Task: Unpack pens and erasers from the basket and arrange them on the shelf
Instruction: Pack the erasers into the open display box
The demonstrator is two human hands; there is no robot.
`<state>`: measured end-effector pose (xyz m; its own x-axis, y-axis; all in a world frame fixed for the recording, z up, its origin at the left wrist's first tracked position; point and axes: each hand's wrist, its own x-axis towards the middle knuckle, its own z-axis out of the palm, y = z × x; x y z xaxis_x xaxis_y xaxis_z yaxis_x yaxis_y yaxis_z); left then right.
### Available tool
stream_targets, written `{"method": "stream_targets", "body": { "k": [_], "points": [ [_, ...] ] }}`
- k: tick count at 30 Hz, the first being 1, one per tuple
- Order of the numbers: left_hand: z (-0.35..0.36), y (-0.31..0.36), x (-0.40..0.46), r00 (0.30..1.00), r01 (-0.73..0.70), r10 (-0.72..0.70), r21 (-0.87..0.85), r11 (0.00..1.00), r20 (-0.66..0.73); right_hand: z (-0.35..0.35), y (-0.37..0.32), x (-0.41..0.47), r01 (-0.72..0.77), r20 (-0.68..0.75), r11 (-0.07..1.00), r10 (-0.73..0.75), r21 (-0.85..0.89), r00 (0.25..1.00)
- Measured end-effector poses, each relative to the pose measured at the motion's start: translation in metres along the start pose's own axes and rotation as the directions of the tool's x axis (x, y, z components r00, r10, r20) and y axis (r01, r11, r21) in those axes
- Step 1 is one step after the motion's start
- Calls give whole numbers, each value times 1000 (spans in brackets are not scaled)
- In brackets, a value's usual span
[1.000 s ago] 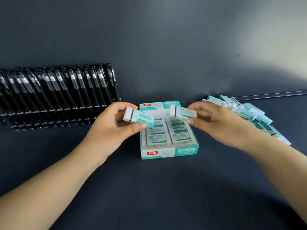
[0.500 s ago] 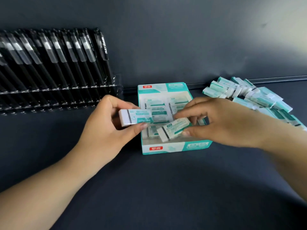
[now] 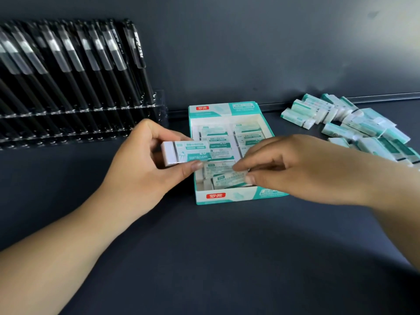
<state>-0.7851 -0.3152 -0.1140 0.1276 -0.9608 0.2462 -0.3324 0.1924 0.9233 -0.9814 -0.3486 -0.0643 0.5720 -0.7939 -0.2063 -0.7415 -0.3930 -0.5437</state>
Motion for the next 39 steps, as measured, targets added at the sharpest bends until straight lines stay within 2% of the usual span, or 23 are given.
{"method": "stream_targets", "body": {
  "k": [4,8,11,14,18,23,25,28,30,34,39],
  "points": [
    [-1,-2,0,1000,0,0,-23,1000,3,1,1,0,-24,-31,999,25,36,999],
    [-3,-3,1,1000,-2,2,-30,1000,9,2,-1,-4,-48,10,993,47,110,999],
    [-3,-3,1,999,-22,23,-8,1000,29,4,-4,-5,9,70,999,-12,48,997],
    [-3,-1,1,998,-55,54,30,998,45,6,-3,-4,81,57,996,-79,-25,995],
    [-6,1,0,990,-118,110,105,987,85,6,-3,-10,123,55,992,-123,-12,991],
    [-6,2,-5,970,-220,216,30,975,109,-2,3,-18,81,160,994,-92,72,983],
    [-3,3,-8,958,-268,267,-6,964,103,-2,1,-17,55,116,969,-85,241,990],
    [2,4,-11,927,-361,361,-24,932,100,2,0,-10,115,-72,870,-91,479,993],
    [6,6,-13,909,-405,406,-32,914,89,3,0,-6,175,-148,834,-113,523,983],
    [11,8,-15,890,-449,449,-17,893,81,8,2,-2,231,-176,801,-159,552,971],
    [13,10,-18,921,-377,377,-20,926,101,6,6,-6,264,-171,728,-201,633,965]
  ]
}}
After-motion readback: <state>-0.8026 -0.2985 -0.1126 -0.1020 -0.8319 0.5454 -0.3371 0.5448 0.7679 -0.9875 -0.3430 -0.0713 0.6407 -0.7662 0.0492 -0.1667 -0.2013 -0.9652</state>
